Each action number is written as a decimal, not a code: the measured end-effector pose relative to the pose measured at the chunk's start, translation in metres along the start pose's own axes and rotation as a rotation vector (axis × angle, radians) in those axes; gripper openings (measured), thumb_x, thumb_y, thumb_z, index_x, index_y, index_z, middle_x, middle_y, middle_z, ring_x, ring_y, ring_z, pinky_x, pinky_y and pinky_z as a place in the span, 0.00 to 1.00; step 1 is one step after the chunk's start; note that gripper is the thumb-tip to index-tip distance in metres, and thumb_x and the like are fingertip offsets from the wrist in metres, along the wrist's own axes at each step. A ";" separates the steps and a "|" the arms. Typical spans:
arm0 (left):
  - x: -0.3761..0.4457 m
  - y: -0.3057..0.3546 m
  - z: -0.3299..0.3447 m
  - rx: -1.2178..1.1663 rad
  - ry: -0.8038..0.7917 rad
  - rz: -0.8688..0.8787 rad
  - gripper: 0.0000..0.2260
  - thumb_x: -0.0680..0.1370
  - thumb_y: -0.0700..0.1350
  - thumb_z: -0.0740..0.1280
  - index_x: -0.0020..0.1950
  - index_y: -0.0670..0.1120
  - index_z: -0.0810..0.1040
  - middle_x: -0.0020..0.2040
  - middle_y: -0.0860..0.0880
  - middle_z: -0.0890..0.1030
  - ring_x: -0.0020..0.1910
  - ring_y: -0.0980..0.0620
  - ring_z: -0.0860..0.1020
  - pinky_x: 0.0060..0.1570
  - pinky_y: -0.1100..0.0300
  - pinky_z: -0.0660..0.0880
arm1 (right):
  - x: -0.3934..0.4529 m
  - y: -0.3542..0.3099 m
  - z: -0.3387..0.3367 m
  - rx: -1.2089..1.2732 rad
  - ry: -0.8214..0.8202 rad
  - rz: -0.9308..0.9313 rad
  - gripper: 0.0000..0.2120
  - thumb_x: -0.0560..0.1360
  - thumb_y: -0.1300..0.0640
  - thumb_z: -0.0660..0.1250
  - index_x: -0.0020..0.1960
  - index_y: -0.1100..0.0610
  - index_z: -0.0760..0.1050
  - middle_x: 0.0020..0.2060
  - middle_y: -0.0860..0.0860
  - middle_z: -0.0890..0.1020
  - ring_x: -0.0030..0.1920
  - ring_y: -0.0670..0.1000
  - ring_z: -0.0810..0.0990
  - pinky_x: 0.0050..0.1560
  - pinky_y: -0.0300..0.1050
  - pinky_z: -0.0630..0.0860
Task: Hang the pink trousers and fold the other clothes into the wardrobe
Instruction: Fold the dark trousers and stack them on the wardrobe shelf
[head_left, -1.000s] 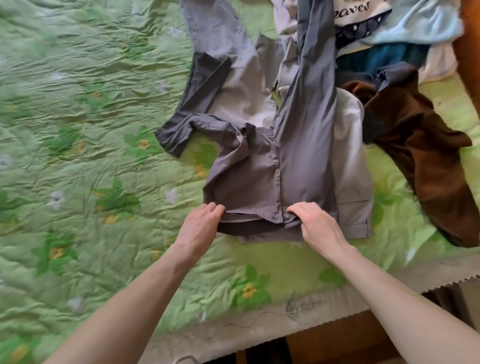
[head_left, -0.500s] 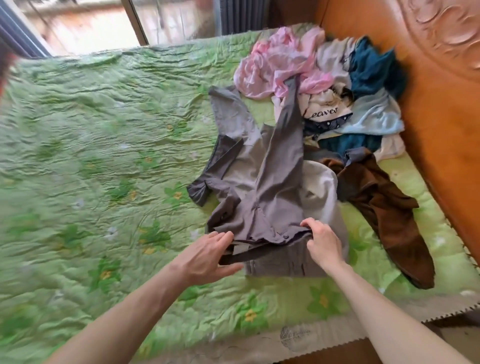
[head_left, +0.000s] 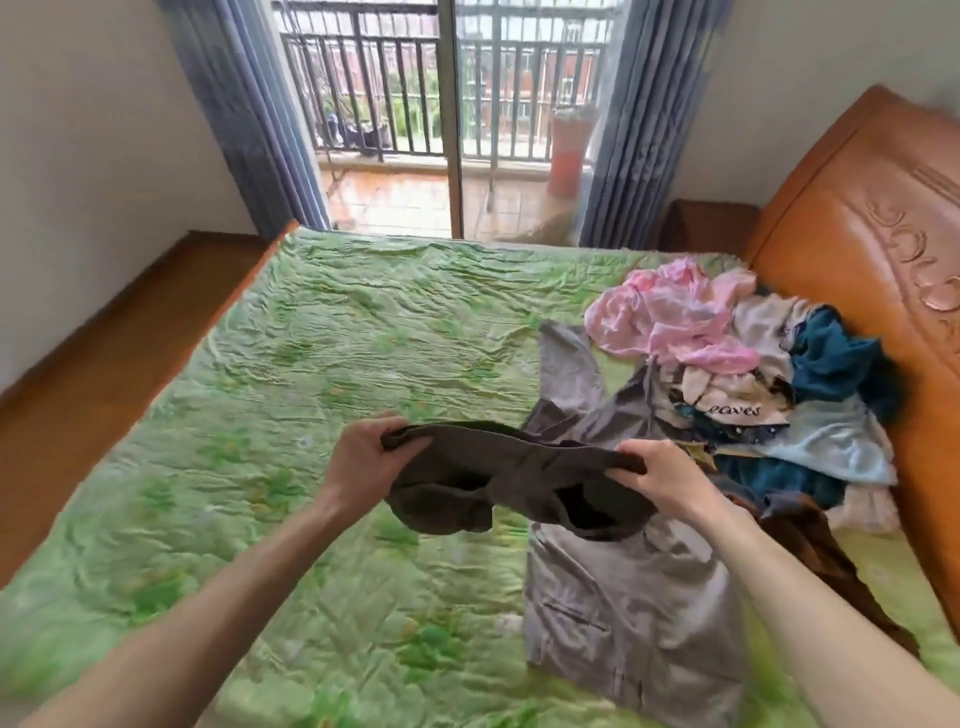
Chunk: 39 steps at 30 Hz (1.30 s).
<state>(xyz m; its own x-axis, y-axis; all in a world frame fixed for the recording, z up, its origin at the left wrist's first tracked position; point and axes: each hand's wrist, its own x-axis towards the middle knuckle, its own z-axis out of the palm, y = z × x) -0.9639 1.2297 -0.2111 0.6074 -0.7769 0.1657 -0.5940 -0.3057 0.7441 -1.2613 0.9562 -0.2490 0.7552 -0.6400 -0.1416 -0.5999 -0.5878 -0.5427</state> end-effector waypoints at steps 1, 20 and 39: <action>0.006 0.003 -0.015 -0.014 0.032 -0.020 0.07 0.76 0.45 0.78 0.39 0.47 0.84 0.37 0.52 0.80 0.38 0.53 0.79 0.40 0.57 0.74 | 0.007 -0.010 -0.012 -0.023 -0.006 -0.021 0.05 0.77 0.52 0.75 0.43 0.47 0.80 0.37 0.42 0.83 0.39 0.40 0.81 0.42 0.47 0.77; 0.183 0.018 -0.293 -0.498 0.292 0.009 0.14 0.77 0.46 0.77 0.61 0.47 0.84 0.48 0.56 0.85 0.47 0.61 0.82 0.47 0.70 0.78 | 0.086 -0.319 -0.157 0.874 0.852 -0.125 0.10 0.74 0.58 0.78 0.55 0.57 0.84 0.49 0.52 0.88 0.50 0.50 0.86 0.48 0.39 0.82; 0.284 0.122 -0.379 -0.476 0.344 0.080 0.08 0.79 0.47 0.72 0.42 0.45 0.83 0.44 0.44 0.84 0.44 0.48 0.81 0.48 0.52 0.80 | 0.134 -0.472 -0.265 0.175 1.162 -0.012 0.14 0.74 0.51 0.76 0.53 0.60 0.85 0.49 0.56 0.86 0.49 0.53 0.83 0.51 0.41 0.74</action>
<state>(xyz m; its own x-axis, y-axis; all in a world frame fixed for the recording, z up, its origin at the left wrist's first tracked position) -0.6643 1.1805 0.1720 0.7538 -0.5402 0.3741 -0.3911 0.0887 0.9161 -0.9470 1.0168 0.2076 0.0114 -0.7550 0.6557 -0.4812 -0.5790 -0.6582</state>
